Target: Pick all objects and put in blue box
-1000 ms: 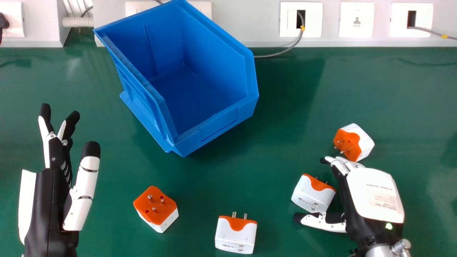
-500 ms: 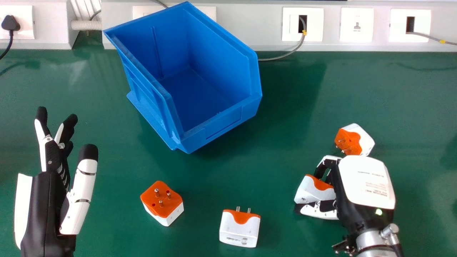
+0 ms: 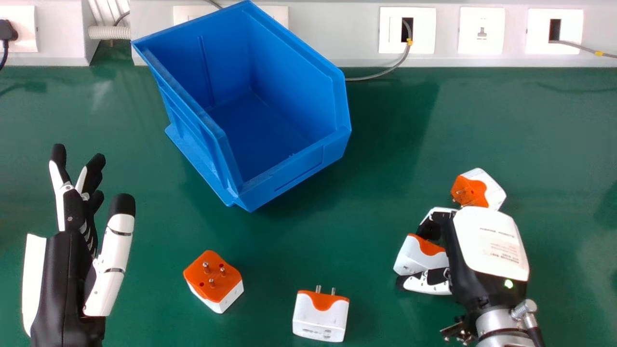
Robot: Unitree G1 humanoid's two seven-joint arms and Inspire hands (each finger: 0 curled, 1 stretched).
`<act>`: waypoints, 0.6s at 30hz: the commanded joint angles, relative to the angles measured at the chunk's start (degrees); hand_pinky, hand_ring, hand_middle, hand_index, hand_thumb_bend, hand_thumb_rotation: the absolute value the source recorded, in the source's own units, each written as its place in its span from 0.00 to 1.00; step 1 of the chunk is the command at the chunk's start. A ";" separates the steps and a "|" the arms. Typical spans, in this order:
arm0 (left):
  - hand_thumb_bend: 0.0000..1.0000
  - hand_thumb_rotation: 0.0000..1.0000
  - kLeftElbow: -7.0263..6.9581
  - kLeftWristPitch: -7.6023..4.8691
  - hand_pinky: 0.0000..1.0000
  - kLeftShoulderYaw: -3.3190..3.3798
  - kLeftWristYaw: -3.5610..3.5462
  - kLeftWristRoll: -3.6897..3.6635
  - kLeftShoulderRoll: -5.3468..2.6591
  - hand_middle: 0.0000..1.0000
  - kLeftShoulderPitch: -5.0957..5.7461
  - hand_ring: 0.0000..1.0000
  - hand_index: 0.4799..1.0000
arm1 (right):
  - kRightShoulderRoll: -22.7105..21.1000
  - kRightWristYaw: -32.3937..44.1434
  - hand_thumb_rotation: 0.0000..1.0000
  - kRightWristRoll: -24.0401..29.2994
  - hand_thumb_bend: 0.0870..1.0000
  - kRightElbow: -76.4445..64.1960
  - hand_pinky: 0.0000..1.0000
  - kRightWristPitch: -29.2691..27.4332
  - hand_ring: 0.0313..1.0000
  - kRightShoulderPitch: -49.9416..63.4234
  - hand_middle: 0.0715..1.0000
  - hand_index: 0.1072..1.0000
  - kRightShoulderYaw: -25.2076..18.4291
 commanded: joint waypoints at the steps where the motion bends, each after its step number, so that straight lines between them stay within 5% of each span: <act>1: 0.39 0.80 -1.51 -0.57 0.96 0.02 0.09 -0.25 0.07 0.96 0.39 0.97 0.89 | -1.96 1.69 0.15 -0.78 0.44 -4.29 0.12 2.46 0.17 2.09 0.23 0.41 -1.73; 4: 0.41 0.80 -1.27 -0.97 0.97 -0.09 -0.24 -0.40 0.16 0.96 0.42 0.97 0.90 | -2.73 3.36 0.15 -1.88 0.44 -12.27 0.06 2.50 0.08 3.58 0.11 0.41 -2.26; 7: 0.43 0.80 -1.56 -0.60 0.97 -0.22 0.18 0.32 -0.12 0.96 0.61 0.97 0.90 | -3.26 4.97 0.15 -1.82 0.44 -19.26 0.05 1.50 0.06 4.12 0.08 0.41 -2.97; 11: 0.41 0.79 -1.57 -0.46 0.99 -0.58 0.21 0.10 -0.43 0.97 0.63 0.98 0.91 | -3.36 6.68 0.15 -2.51 0.44 -26.59 0.05 -0.46 0.05 1.86 0.07 0.41 -2.96; 15: 0.44 0.81 -1.48 -0.36 0.98 -0.50 0.62 0.95 -0.29 0.96 0.54 0.98 0.90 | -2.31 8.99 0.15 -2.30 0.44 -28.84 0.05 -3.12 0.06 -2.39 0.08 0.41 -2.71; 18: 0.44 0.82 -1.39 -0.20 0.99 -0.57 0.36 0.55 -0.15 0.97 0.43 0.98 0.91 | -0.60 10.65 0.15 -1.71 0.44 -28.39 0.06 -4.76 0.06 -6.82 0.08 0.40 -2.20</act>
